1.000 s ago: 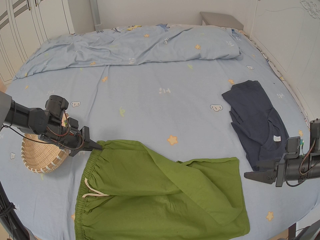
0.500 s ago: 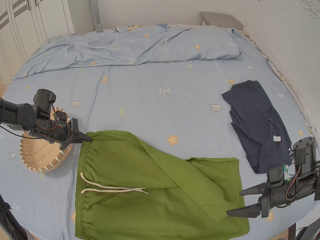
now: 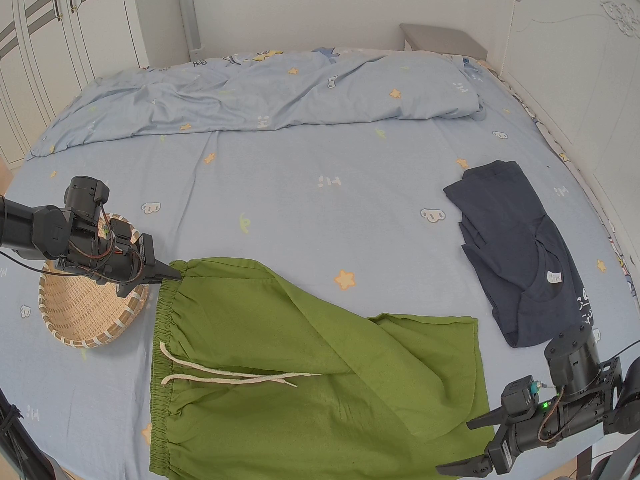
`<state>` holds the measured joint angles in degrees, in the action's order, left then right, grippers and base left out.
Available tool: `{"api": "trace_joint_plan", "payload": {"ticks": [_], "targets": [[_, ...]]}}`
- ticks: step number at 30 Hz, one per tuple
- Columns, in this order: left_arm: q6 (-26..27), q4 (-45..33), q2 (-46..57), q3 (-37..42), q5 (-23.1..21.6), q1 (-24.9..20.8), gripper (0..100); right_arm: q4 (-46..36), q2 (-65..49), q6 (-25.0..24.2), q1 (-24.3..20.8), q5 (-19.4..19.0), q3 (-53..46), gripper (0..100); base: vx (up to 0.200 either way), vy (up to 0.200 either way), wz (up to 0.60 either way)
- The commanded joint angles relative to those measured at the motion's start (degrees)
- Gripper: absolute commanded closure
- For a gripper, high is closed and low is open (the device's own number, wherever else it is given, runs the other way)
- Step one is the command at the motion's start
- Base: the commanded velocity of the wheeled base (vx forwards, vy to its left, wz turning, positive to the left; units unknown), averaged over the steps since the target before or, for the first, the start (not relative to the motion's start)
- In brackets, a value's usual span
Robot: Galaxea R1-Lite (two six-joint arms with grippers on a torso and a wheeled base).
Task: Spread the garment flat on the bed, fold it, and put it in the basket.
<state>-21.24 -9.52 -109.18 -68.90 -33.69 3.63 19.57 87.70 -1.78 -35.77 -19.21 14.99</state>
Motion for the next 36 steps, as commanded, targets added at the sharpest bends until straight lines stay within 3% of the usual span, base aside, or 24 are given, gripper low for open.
{"api": "trace_joint_plan", "payload": {"ticks": [1, 16, 20, 27, 32, 36], "targets": [[-0.03, -0.06, 0.02, -0.09, -0.06, -0.03, 100, -0.05, 0.98, 0.02, -1.67, 0.05, -1.28, 0, 0.000, 0.000, 0.00], [0.05, 0.03, 0.02, -0.01, 0.03, -0.03, 100, -1.55, 4.94, -0.07, -4.22, -0.65, -0.84, 0, 0.000, 0.000, 0.00], [0.05, -0.06, 0.19, -0.01, 0.03, -0.03, 100, 4.87, 11.35, -0.59, -3.70, -3.99, -0.67, 0, 0.000, 0.000, 0.00], [0.05, -0.06, 0.37, 0.17, 0.03, -0.03, 100, 18.23, 17.33, -1.74, -2.73, -3.99, -2.25, 0, 0.000, 0.000, 0.00], [0.05, -0.06, -0.07, -0.01, 0.03, 0.06, 100, 24.12, 16.80, -8.24, -2.55, -4.17, -1.99, 0, 0.000, 0.000, 0.00], [0.05, -0.06, -0.24, -0.01, 0.03, -0.03, 100, 27.37, 14.87, -9.56, -0.88, -4.25, -1.64, 0, 0.000, 0.000, 0.00]]}}
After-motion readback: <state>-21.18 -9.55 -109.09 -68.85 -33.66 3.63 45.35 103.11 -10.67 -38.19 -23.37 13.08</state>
